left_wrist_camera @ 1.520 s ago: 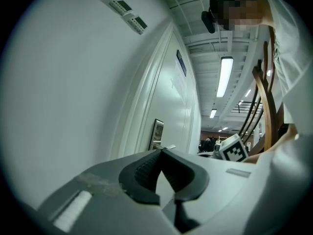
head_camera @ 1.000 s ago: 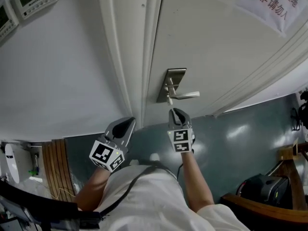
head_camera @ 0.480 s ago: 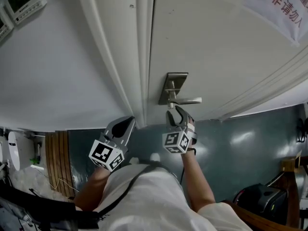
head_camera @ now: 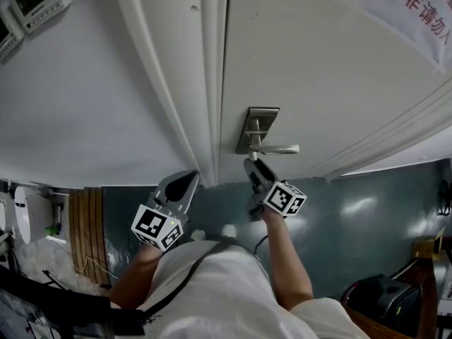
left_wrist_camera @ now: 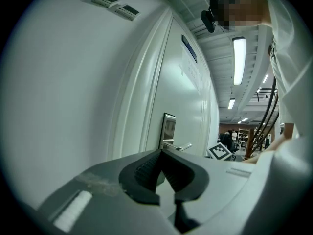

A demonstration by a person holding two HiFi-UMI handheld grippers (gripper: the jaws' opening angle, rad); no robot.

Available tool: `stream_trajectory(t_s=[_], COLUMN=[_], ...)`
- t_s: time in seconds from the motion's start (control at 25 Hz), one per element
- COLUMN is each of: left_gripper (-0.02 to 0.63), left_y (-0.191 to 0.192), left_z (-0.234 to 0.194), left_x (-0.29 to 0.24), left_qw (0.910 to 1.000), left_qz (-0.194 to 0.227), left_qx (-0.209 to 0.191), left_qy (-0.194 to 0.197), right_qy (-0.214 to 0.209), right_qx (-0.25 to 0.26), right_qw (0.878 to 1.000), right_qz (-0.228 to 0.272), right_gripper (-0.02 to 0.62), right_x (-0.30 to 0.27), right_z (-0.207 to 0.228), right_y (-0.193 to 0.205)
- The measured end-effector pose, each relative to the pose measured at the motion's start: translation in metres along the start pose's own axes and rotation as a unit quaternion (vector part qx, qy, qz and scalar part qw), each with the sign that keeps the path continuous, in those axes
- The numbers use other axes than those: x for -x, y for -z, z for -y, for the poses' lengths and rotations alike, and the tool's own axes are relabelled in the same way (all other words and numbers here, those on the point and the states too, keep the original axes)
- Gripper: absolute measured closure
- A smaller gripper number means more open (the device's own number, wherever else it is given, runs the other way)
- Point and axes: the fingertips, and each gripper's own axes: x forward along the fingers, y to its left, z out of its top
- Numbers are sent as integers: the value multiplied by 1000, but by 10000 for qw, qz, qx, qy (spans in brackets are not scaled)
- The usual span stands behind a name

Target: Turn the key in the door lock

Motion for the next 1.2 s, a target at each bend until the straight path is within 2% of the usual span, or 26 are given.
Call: stream_trajectory(t_s=[0.12, 0.24, 0.32, 0.48, 0.6, 0.72, 0.84, 0.96, 1.08, 1.2], left_gripper=[600, 600, 600, 600, 600, 600, 600, 600, 600, 600], left_y=[1, 2, 1, 3, 3, 2, 1, 2, 3, 4], left_z=[-2, -4, -6, -8, -10, -12, -15, -19, -22, -25], left_x=[2, 4, 5, 7, 8, 9, 10, 11, 13, 15], left_qw=[10000, 10000, 10000, 10000, 10000, 10000, 10000, 9999, 9999, 9999], left_qz=[-19, -21, -20, -52, -63, -68, -67, -76, -72, -77], left_qx=[-8, -6, -11, -16, -28, -42, -47, -38, -10, -8], left_qy=[-34, -60, -67, -49, -22, 15, 50, 76, 95, 120], right_qy=[-248, -678, -520, -300, -697, -592, -552, -617, -519, -129], right_qx=[-1019, -1396, -1380, -1365, -1396, -1624, -1957, -2140, -1964, -1396], right_qw=[9943, 9871, 9883, 9889, 9857, 9818, 9747, 9695, 9738, 9859], right_qz=[207, 395, 381, 496, 642, 783, 931, 1021, 1018, 912], right_gripper=[394, 425, 427, 488, 488, 491, 546, 555, 558, 560], right_x=[-2, -8, -6, -3, -12, -12, -10, -10, -10, -10], right_z=[3, -5, 1, 10, -3, 4, 12, 14, 13, 9], right_y=[-2, -6, -4, -6, -12, -12, -10, -10, -11, -11])
